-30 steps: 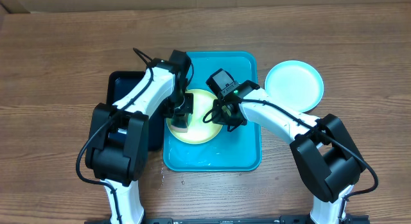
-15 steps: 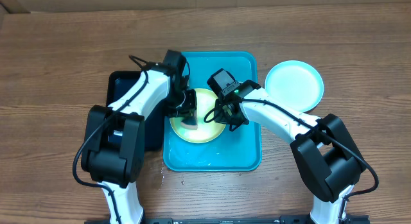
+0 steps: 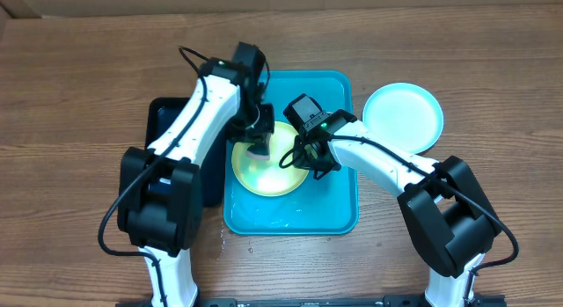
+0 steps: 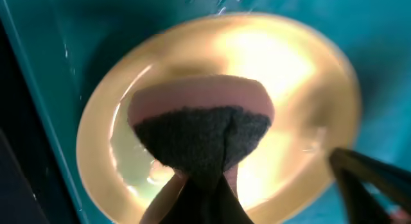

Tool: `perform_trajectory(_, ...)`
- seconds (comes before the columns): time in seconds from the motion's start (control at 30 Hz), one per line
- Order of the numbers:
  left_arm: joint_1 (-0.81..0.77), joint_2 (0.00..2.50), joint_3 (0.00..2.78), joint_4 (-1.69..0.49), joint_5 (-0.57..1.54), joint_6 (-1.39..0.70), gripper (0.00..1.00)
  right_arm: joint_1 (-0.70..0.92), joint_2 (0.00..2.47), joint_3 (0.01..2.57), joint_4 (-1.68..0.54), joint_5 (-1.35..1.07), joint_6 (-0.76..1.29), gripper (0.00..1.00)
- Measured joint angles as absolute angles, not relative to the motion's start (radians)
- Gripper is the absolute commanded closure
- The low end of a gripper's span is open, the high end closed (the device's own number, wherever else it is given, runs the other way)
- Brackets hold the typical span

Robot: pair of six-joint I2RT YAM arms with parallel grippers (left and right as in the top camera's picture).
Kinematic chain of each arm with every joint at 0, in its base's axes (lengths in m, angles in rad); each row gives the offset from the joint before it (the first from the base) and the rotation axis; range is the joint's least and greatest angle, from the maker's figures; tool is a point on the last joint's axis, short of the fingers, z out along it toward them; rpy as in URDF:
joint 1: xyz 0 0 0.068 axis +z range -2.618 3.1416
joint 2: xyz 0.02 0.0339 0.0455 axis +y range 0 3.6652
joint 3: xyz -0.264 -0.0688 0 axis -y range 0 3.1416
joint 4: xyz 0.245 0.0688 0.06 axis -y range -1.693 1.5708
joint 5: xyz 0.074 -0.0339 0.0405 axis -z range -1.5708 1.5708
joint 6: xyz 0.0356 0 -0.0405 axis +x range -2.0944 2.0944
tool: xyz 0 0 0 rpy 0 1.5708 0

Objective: Clean dirty plates on tray and stack at the side
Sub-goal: 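Keep scrubbing the yellow plate in circles while the right gripper holds its rim, then continue scrubbing the yellow plate center with the left gripper sponge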

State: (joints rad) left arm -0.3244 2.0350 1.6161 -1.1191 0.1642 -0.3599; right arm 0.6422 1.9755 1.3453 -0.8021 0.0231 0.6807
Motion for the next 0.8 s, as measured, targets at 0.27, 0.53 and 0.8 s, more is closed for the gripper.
perform_trajectory(0.27, -0.339, 2.035, 1.437, -0.967, 0.091, -0.342, 0.96, 0.642, 1.975, 1.345, -0.802, 0.023, 0.681, 0.95)
perform_trajectory(0.53, -0.338, 2.022, 1.387, -0.897, 0.105, -0.258, 0.96, 0.643, 1.975, 1.345, -0.801, 0.023, 0.681, 0.95)
perform_trajectory(0.8, -0.319, 2.024, 1.378, -0.881, 0.281, -0.191, 0.96, 0.643, 1.975, 1.345, -0.799, 0.023, 0.681, 0.95)
